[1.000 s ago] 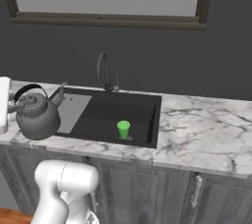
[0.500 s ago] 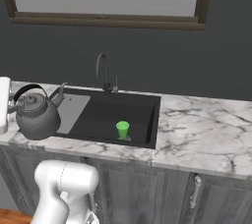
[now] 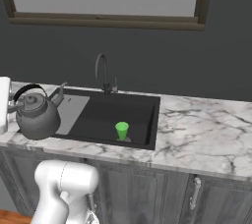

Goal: Open the cabinet, pick the kettle from the cabinet, and place it in the sink.

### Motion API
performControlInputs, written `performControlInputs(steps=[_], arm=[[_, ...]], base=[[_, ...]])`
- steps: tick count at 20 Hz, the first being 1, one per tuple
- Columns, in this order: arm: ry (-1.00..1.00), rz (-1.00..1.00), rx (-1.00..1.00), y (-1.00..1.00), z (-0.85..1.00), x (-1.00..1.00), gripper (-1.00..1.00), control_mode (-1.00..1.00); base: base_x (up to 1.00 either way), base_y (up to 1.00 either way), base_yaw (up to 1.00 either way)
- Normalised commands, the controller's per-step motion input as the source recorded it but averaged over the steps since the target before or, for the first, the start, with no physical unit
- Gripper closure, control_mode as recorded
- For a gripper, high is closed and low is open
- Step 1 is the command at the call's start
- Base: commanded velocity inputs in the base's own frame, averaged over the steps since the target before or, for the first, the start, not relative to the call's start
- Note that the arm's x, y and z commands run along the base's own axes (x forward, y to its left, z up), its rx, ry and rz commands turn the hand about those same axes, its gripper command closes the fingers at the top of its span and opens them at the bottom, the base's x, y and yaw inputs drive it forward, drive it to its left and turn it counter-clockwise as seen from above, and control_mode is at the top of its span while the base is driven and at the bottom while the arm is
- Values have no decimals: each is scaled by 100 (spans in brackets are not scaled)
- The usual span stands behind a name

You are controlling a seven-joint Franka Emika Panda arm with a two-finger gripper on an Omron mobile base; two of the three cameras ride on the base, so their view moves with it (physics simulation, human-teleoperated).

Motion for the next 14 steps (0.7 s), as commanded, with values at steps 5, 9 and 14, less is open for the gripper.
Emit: performControlInputs(steps=[5,9,14], arm=[[0,0,0,0,0,0,100,100],[0,0,0,0,0,0,100,100],[0,0,0,0,0,0,100,100]], base=[[0,0,0],[0,0,0],[0,0,0]])
